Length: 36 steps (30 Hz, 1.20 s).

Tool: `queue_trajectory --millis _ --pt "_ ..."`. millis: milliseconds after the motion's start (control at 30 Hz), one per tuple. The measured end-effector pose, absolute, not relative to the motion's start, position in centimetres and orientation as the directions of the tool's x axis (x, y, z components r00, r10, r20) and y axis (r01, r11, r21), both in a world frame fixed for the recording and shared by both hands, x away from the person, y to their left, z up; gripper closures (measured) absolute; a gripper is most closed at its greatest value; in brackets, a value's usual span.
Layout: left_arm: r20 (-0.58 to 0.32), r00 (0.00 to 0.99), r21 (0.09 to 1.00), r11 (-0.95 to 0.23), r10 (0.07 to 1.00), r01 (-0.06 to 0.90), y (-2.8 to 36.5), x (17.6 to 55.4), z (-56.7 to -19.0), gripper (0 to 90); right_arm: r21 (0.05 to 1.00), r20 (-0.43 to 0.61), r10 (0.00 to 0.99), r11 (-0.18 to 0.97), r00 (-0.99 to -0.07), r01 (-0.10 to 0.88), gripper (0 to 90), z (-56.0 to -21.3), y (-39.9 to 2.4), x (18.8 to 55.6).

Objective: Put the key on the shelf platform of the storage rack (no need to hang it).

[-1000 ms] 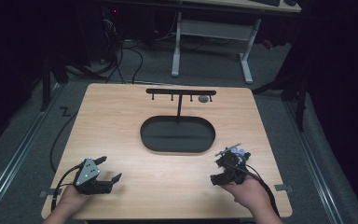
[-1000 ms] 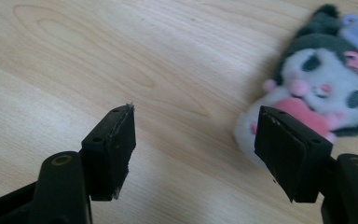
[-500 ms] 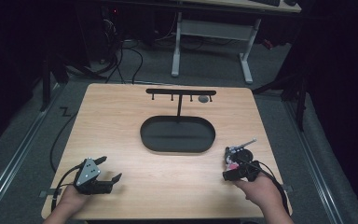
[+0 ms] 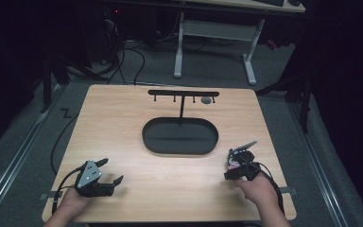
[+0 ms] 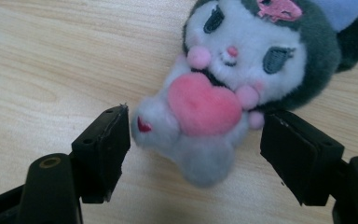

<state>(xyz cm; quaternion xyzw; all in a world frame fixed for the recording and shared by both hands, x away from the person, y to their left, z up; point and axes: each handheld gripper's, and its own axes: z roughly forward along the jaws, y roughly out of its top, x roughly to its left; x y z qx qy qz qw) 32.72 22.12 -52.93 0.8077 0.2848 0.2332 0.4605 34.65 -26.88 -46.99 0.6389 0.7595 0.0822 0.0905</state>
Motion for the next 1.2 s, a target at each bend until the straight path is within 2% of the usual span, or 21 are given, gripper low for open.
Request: queue_trajectory --millis 300,600,767,800,933,1200 --pt "0.118 0.729 0.877 -0.416 0.674 0.242 22.1 32.7 -52.9 15.5 0.243 -0.04 0.989 0.15 -0.145 0.958 30.4 -47.8 -27.2 35.2" --pt "0.119 0.727 0.877 -0.415 0.676 0.242 22.1 32.7 -53.0 15.5 0.256 -0.052 0.985 0.172 -0.164 0.951 40.9 -47.4 -28.3 34.1" --pt "0.121 0.726 0.877 -0.415 0.677 0.241 22.1 32.7 -53.0 15.5 0.25 -0.045 0.985 0.174 -0.168 0.952 41.6 -47.7 -28.6 34.0" --pt "0.121 0.726 0.877 -0.416 0.677 0.24 22.1 32.7 -53.0 15.5 0.252 -0.043 0.985 0.173 -0.167 0.952 44.9 -47.8 -28.5 34.0" --pt "0.119 0.727 0.876 -0.416 0.676 0.243 22.1 32.7 -53.0 15.5 0.25 -0.075 0.981 0.193 -0.18 0.949 44.7 -48.0 -28.1 34.4" --pt "0.118 0.727 0.876 -0.415 0.676 0.244 22.1 32.7 -53.0 15.5 0.248 -0.118 0.971 0.232 -0.208 0.941 49.7 -47.7 -27.4 34.5"
